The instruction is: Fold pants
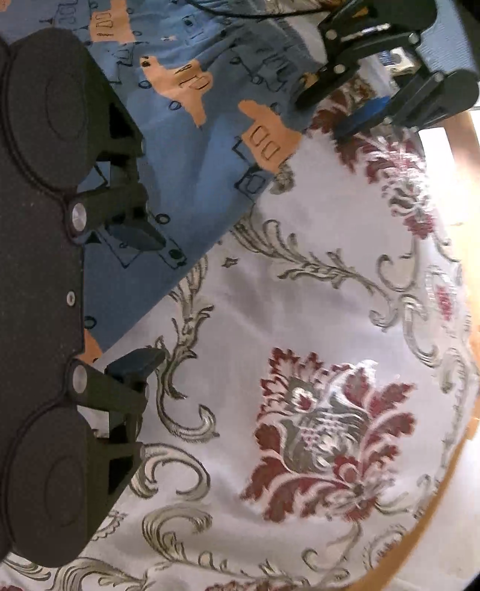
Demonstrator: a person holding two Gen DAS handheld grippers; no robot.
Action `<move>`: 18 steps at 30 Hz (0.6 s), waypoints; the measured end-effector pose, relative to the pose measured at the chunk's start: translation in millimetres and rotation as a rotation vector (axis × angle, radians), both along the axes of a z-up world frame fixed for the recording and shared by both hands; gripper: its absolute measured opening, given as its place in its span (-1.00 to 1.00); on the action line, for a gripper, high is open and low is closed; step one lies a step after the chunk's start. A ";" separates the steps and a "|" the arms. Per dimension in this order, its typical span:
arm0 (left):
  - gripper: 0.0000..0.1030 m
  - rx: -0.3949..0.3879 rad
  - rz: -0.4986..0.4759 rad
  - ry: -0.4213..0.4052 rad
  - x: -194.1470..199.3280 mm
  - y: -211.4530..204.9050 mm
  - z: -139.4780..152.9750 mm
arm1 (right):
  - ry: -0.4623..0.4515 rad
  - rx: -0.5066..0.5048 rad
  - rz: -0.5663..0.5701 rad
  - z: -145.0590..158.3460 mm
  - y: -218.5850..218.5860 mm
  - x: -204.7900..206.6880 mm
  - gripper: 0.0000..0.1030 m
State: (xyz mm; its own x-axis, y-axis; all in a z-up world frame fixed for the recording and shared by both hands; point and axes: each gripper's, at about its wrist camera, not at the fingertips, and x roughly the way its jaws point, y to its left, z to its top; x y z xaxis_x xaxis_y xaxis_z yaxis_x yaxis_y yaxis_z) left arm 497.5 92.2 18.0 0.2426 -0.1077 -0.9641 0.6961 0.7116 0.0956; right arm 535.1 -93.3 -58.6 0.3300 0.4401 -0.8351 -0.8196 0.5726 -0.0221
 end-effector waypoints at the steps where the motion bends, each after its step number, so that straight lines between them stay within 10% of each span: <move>1: -0.24 0.011 -0.001 0.011 0.6 -2.8 -0.9 | 0.011 -0.024 0.010 -3.0 2.1 1.0 0.15; 7: -0.74 0.062 -0.006 0.064 1.7 -13.8 -10.3 | 0.066 -0.049 -0.026 -17.6 3.1 8.4 0.00; 11: -0.93 0.034 0.029 0.136 3.9 -14.3 -14.8 | 0.024 -0.016 -0.025 -16.8 1.1 -1.5 -0.93; 18: -0.97 0.057 0.091 0.033 -6.5 -15.8 -8.3 | -0.103 0.012 -0.027 0.9 -14.9 -32.0 -1.00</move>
State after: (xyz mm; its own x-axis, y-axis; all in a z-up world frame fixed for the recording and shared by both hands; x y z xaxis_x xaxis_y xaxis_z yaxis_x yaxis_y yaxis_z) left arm 491.0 76.3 9.7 0.2167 -0.0310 -0.9757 0.6324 0.7659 0.1161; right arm 503.1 -108.2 -57.7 0.4259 0.4397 -0.7908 -0.7974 0.5955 -0.0983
